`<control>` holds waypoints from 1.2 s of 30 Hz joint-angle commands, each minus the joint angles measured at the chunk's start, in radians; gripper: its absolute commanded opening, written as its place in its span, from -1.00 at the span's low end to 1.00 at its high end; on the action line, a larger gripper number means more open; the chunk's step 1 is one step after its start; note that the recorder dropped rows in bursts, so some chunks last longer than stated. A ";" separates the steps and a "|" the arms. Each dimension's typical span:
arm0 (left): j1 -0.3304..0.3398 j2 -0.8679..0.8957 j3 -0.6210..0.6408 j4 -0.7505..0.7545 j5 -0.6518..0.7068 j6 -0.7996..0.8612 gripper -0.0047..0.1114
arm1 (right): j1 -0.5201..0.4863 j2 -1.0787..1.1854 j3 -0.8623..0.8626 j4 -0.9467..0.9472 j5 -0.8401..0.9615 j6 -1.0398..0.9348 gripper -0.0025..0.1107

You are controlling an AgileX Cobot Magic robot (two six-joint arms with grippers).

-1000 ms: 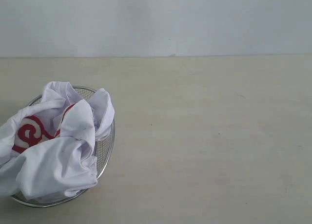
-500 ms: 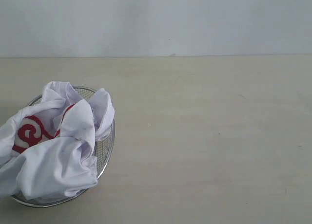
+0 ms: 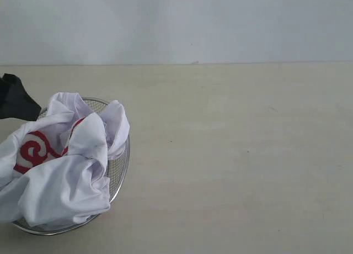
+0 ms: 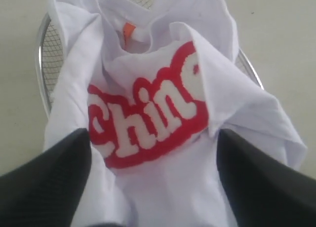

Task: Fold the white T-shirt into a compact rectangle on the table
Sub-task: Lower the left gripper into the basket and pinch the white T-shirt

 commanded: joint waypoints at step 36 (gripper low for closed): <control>0.004 0.628 -0.276 0.179 -0.099 -0.037 -0.18 | -0.002 -0.005 0.000 -0.011 -0.057 0.001 -0.96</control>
